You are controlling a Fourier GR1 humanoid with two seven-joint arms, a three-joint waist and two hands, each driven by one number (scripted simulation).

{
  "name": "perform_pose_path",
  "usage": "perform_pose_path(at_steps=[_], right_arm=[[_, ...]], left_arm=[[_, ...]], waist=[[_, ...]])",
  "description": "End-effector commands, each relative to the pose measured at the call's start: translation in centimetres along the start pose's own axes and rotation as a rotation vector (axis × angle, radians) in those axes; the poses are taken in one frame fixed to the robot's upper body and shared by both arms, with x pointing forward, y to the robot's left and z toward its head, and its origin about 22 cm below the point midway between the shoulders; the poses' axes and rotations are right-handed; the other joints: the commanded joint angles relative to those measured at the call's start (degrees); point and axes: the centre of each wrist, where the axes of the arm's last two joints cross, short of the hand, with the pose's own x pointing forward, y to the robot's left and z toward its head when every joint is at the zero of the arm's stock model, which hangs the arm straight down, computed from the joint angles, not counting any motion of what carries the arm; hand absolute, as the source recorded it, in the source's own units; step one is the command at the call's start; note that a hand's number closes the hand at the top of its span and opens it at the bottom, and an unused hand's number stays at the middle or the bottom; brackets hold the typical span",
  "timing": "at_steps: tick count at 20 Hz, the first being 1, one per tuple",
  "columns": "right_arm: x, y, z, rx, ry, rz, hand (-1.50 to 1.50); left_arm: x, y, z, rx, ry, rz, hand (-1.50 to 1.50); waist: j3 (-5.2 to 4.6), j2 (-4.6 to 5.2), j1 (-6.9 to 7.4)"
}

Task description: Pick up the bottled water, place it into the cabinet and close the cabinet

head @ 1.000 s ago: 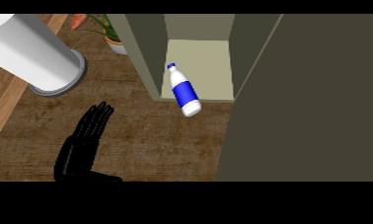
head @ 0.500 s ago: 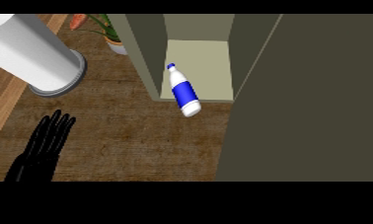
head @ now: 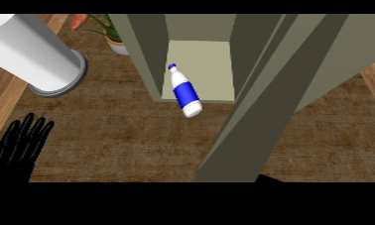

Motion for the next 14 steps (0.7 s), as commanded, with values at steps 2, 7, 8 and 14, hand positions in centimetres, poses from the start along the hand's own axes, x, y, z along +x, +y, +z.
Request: perform_pose_path(at_steps=[2, 7, 8, 14], right_arm=[[-0.1, 4.8, -4.3, -0.021, -0.027, 0.093, 1.50], [-0.9, 7.1, -8.8, -0.096, -0.009, 0.075, 1.50], [-1.6, 6.4, -10.0, -0.152, -0.011, 0.062, 1.50], [-1.2, 5.2, -14.8, -0.215, 0.011, -0.049, 1.50]], left_arm=[[2.4, -0.1, -0.1, -0.017, -0.012, 0.006, -1.50], [3.9, 0.0, 0.1, -0.031, -0.007, 0.014, -1.50], [4.6, 0.3, -0.4, -0.031, -0.001, 0.004, -1.50], [5.3, 0.2, -0.2, -0.021, -0.006, 0.005, -1.50]], waist=[[0.05, 0.08, 0.26], [0.14, 0.65, 1.01], [0.18, 0.89, 1.52], [0.27, 1.45, 1.60]])
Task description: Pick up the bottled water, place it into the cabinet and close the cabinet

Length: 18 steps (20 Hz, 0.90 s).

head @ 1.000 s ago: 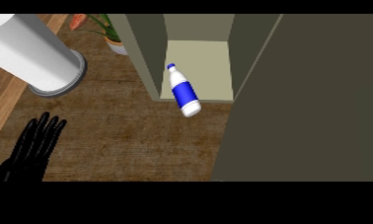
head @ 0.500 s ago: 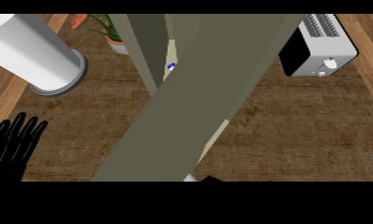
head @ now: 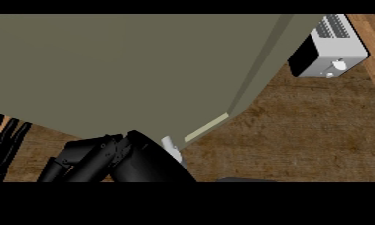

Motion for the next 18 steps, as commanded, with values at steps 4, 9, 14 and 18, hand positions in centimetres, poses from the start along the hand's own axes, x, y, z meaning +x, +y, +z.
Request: perform_pose_path(at_steps=[4, 9, 14, 18], right_arm=[[1.2, -1.6, -6.0, 0.086, 0.032, -0.044, 1.50], [-0.4, -3.2, -6.7, 0.325, 0.165, -0.077, 1.50], [-1.5, -7.6, -8.0, 0.273, 0.153, -0.101, 1.50], [-2.3, -10.5, -7.6, 0.209, 0.126, -0.080, 1.50]], left_arm=[[1.1, -0.3, -0.4, 0.001, -0.016, -0.003, -1.50], [2.8, 0.9, -0.6, 0.026, -0.007, -0.012, -1.50], [3.8, 0.6, 0.4, 0.038, -0.007, -0.021, -1.50], [3.6, -0.3, 0.3, 0.030, -0.020, -0.016, -1.50]], waist=[[0.06, 0.53, -0.38], [0.11, 0.60, -0.91], [0.12, 0.27, -1.91], [0.12, 0.22, -2.31]])
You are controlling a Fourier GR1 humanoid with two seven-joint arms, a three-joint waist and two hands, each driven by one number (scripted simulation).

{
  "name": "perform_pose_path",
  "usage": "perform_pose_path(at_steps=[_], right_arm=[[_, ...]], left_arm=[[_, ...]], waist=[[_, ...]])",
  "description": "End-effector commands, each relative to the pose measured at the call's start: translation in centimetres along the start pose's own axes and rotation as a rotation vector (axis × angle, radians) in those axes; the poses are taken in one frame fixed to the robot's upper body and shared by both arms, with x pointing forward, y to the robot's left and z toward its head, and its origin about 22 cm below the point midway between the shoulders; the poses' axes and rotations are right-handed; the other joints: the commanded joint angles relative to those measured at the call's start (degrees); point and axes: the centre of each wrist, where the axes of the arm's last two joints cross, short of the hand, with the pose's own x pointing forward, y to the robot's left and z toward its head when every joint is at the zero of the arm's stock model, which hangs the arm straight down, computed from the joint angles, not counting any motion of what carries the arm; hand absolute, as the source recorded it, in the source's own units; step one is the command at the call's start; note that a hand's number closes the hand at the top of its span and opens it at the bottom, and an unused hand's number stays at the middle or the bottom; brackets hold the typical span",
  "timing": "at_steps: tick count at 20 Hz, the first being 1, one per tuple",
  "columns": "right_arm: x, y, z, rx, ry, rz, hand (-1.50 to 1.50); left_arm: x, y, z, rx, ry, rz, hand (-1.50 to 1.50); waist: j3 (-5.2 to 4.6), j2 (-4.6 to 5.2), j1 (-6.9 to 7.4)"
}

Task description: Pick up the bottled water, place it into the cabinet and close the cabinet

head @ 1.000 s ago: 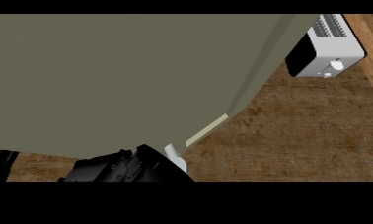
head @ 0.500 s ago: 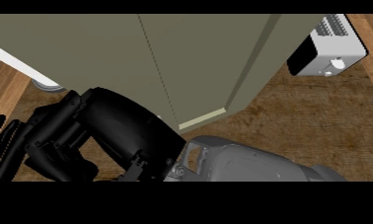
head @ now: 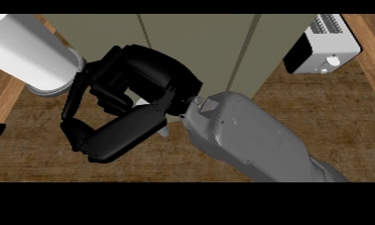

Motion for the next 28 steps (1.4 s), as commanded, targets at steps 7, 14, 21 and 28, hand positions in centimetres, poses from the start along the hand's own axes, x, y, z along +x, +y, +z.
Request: perform_pose_path(at_steps=[7, 14, 21, 28], right_arm=[[-1.5, -6.2, 0.3, -0.267, -0.074, 0.109, 1.50], [-1.1, -11.2, 2.1, -0.416, -0.076, 0.173, 1.50], [-0.6, -13.0, 2.8, -0.493, -0.135, 0.217, -1.50], [1.4, -12.6, 1.5, -0.479, -0.138, 0.232, -1.50]], left_arm=[[0.9, -1.9, 0.2, 0.008, 0.002, 0.018, -1.50], [0.4, -0.8, 0.1, -0.009, 0.023, -0.004, -1.50], [0.0, -1.7, -0.5, -0.024, 0.012, 0.014, -1.50], [-0.2, -1.0, -1.3, -0.024, 0.019, 0.018, -1.50]], waist=[[0.02, -0.06, -0.31], [-0.01, 0.08, -0.32], [0.00, 0.39, -0.56], [-0.09, 0.35, -0.77]])
